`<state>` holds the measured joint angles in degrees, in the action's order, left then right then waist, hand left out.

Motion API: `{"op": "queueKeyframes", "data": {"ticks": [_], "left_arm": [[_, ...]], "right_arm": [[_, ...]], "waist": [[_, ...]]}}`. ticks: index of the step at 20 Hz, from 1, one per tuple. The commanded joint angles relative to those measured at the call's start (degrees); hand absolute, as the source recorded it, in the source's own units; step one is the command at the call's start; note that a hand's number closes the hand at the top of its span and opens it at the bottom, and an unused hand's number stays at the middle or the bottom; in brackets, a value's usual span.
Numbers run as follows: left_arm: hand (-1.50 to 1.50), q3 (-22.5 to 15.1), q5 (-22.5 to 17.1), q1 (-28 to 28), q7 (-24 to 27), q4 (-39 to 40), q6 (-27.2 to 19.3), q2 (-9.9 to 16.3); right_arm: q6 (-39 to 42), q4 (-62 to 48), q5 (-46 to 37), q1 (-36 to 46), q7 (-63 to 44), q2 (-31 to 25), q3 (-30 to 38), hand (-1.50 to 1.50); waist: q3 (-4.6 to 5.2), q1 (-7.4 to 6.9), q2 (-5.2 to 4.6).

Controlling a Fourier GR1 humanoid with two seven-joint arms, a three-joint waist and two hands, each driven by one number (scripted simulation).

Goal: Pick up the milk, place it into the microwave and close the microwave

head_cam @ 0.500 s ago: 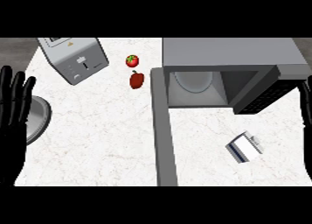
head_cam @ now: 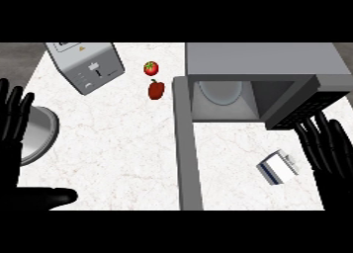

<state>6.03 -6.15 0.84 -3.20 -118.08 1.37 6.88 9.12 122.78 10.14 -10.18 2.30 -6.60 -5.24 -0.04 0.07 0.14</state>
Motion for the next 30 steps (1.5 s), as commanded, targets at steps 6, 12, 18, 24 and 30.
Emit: {"op": "queueKeyframes", "data": {"ticks": [6,12,18,24,30], "left_arm": [[-1.50,0.2,-2.7,8.4,-1.5,-4.9,1.4,-2.1],[-1.50,-0.8,-1.5,14.8,5.2,-4.6,4.6,-4.1],[-1.50,-1.4,-1.5,19.4,4.1,-9.1,5.5,-4.8],[-1.50,-1.4,-3.3,26.2,6.1,-12.3,8.9,-5.9],[-1.50,2.1,-4.4,28.2,10.1,-10.1,12.9,-5.6]], "right_arm": [[8.8,7.1,5.4,-15.5,4.0,-1.0,-4.1,-1.50],[5.8,4.8,-2.0,-16.2,7.7,2.5,-4.5,-1.50],[0.3,1.5,-11.0,-16.9,13.3,4.8,-2.7,-1.50],[-0.1,-10.3,-11.6,-14.8,23.2,4.9,2.8,-1.50],[-2.7,-15.4,-12.7,-8.8,21.8,6.1,3.9,-1.50]], "waist": [[0.03,0.13,0.00],[0.05,0.00,-0.04],[0.03,0.01,-0.03],[0.01,-0.27,-0.03],[0.04,-0.30,-0.06]]}}
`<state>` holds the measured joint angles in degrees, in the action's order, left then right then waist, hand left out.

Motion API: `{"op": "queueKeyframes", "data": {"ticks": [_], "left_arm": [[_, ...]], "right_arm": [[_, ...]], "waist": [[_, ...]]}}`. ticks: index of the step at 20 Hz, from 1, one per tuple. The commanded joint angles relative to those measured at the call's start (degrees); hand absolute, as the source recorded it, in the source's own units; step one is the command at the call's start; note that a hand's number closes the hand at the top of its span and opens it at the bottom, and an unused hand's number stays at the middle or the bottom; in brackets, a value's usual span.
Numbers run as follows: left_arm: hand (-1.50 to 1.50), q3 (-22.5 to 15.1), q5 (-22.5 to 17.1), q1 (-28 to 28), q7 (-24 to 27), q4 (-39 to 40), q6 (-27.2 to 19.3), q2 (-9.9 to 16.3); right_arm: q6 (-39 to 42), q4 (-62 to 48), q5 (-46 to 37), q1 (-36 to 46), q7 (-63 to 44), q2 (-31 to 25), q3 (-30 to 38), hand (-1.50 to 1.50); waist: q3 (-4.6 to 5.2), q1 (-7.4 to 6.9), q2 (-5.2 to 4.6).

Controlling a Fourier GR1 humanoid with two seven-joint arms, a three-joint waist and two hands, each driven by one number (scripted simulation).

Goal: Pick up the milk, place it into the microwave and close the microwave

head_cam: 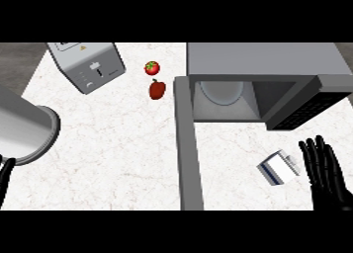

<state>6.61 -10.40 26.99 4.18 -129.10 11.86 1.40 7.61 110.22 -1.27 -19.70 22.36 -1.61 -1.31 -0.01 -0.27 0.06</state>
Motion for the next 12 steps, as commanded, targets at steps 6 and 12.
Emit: {"op": "queueKeyframes", "data": {"ticks": [6,12], "left_arm": [[-1.50,0.9,0.2,-0.4,-0.1,0.5,1.3,-1.2],[-1.50,-0.6,0.0,3.1,0.7,-2.5,1.0,-1.4]], "right_arm": [[-1.6,-14.8,0.7,7.0,5.2,-1.1,6.4,-1.50],[-2.7,-21.6,-0.8,8.9,9.3,-3.6,10.3,-1.50]], "waist": [[-0.01,0.07,-0.06],[0.00,0.04,-0.03]]}}
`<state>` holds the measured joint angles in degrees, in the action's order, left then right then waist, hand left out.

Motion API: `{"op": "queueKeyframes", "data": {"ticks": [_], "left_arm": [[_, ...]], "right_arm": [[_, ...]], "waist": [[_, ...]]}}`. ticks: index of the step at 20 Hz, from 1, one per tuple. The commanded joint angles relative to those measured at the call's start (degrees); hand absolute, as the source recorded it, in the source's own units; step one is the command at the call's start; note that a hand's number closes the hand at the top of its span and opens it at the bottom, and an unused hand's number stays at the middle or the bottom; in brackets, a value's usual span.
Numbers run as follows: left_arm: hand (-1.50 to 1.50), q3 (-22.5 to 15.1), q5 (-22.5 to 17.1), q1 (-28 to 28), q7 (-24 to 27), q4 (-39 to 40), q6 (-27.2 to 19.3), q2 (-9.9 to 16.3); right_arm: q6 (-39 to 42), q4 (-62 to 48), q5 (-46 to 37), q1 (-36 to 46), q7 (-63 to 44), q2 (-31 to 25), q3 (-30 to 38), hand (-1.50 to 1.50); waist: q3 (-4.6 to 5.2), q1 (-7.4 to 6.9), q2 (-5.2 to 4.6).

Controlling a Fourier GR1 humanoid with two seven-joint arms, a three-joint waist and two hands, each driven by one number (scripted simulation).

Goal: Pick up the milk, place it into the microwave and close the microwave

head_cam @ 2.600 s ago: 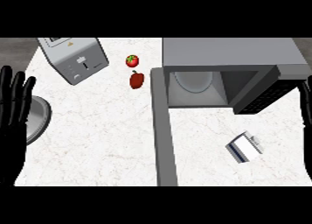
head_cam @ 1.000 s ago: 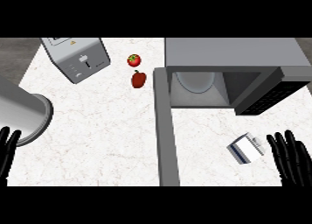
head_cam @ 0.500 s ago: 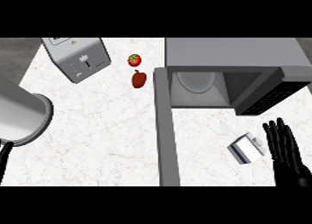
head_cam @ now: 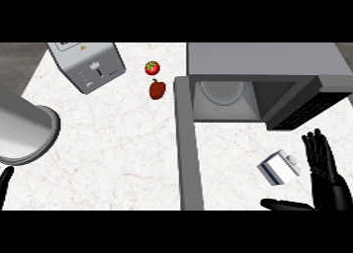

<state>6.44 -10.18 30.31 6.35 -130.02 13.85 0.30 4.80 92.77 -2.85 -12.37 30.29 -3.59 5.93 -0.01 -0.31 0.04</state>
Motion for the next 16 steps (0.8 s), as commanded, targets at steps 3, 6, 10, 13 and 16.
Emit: {"op": "queueKeyframes", "data": {"ticks": [3,6,10,13,16], "left_arm": [[-1.50,-0.1,1.4,-1.4,2.9,3.2,0.1,-0.3],[-1.50,0.8,-0.4,-0.1,0.9,1.6,0.7,-0.3],[-1.50,-4.1,2.3,4.3,3.0,-1.7,-1.3,-0.3],[-1.50,0.0,0.5,3.1,2.7,0.6,1.7,-0.3],[-1.50,2.0,-2.7,1.1,-0.2,-0.9,0.9,0.2]], "right_arm": [[1.9,-9.2,1.5,2.7,4.8,-3.4,5.0,-1.50],[3.7,-18.1,1.7,7.2,8.5,-5.8,7.1,-1.50],[6.2,-23.1,0.9,6.0,13.4,-7.6,7.4,-1.50],[3.4,-32.9,-2.5,11.9,16.3,-7.1,6.8,-1.50],[1.1,-33.5,-4.0,14.0,13.8,-5.5,5.3,-1.50]], "waist": [[0.01,0.13,-0.01],[0.00,0.00,-0.04],[-0.01,-0.07,0.00],[-0.02,-0.25,-0.05],[-0.01,-0.18,-0.06]]}}
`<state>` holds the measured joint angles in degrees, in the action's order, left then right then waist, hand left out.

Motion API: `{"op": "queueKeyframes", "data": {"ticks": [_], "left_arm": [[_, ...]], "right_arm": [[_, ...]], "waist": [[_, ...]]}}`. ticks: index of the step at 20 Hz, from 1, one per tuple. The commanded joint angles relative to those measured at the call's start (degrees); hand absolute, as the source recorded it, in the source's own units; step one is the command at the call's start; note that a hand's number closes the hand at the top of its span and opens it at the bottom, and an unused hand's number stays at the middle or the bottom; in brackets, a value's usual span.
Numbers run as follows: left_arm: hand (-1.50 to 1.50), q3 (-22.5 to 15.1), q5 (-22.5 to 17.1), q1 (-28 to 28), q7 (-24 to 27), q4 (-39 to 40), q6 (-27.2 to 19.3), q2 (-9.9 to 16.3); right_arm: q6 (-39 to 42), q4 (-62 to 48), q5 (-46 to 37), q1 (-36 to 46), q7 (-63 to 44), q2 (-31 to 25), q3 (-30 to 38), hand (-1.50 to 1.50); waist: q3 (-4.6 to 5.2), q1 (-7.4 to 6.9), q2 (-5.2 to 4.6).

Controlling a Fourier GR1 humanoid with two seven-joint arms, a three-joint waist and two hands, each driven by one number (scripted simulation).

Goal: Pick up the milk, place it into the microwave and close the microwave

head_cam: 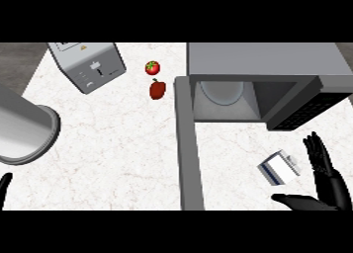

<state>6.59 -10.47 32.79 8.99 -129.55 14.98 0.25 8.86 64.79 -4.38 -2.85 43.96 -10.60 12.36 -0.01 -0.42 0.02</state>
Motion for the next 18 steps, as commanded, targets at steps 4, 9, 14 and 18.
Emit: {"op": "queueKeyframes", "data": {"ticks": [4,9,14,18], "left_arm": [[-1.50,5.1,-3.7,-2.5,0.1,3.2,2.4,2.4],[-1.50,-2.0,0.8,1.3,1.9,0.2,-1.0,-0.2],[-1.50,0.4,2.1,-0.7,4.0,3.8,0.1,-0.2],[-1.50,2.1,-1.4,-2.3,0.1,3.0,0.4,1.0]], "right_arm": [[0.1,-15.4,-1.8,6.6,7.2,-3.9,2.5,-1.50],[-2.3,-26.0,-3.1,11.3,10.8,-3.0,2.5,-1.50],[0.8,-36.4,-3.9,16.5,14.6,-5.4,2.7,-1.50],[4.7,-40.2,-3.5,16.9,17.2,-6.6,2.6,-1.50]], "waist": [[-0.02,-0.08,-0.04],[-0.02,-0.18,-0.03],[-0.05,-0.32,-0.10],[-0.05,-0.15,-0.12]]}}
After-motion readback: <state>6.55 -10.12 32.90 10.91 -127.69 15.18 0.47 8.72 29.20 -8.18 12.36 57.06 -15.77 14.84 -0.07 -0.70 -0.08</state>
